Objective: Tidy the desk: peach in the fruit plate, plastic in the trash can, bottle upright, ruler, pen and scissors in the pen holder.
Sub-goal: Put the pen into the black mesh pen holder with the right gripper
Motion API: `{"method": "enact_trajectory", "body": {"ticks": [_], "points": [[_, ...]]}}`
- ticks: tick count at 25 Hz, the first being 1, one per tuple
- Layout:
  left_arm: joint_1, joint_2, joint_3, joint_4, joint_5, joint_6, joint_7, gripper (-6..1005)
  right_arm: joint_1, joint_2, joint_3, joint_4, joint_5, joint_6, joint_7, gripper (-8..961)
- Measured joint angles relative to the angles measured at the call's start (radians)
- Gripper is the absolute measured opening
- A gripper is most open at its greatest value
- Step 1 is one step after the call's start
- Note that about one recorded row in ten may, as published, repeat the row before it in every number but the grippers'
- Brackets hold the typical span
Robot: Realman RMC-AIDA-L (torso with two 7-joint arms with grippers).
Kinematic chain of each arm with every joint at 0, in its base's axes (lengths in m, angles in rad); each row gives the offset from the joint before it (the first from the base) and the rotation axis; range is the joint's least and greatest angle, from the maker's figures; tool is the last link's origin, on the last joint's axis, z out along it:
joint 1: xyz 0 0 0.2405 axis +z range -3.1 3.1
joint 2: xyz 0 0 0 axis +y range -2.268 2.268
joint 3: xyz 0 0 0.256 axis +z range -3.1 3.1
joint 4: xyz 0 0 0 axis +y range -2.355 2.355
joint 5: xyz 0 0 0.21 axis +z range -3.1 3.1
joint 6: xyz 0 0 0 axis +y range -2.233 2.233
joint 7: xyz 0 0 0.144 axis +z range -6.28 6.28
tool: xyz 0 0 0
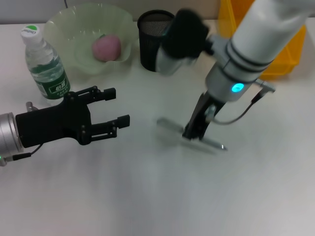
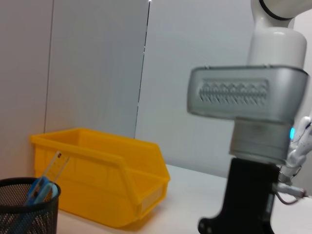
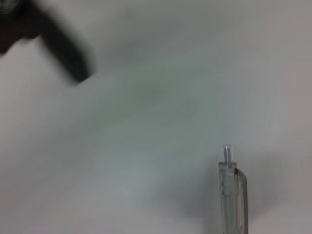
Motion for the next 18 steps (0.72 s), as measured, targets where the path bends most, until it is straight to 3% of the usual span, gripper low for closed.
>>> {"method": "enact_trajectory", "body": {"ticks": [7, 11, 18], "points": [[0.007, 0.011, 0.000, 0.000, -0.025, 0.006, -0.020, 784, -0.124, -0.001, 0.270, -0.148, -0.043, 0.029, -0.177, 117], [0.007, 0.011, 0.000, 0.000, -0.038, 0.007, -0.024, 784, -0.169, -0.001, 0.342, -0.172, 0.008, 0.074, -0.296, 117], [-0.001, 0.003, 0.000, 0.000, -0.042, 0.009, -0.035, 784, -0.258, -0.001, 0.465, -0.136, 0.329, 0.179, -0.665, 120]]}}
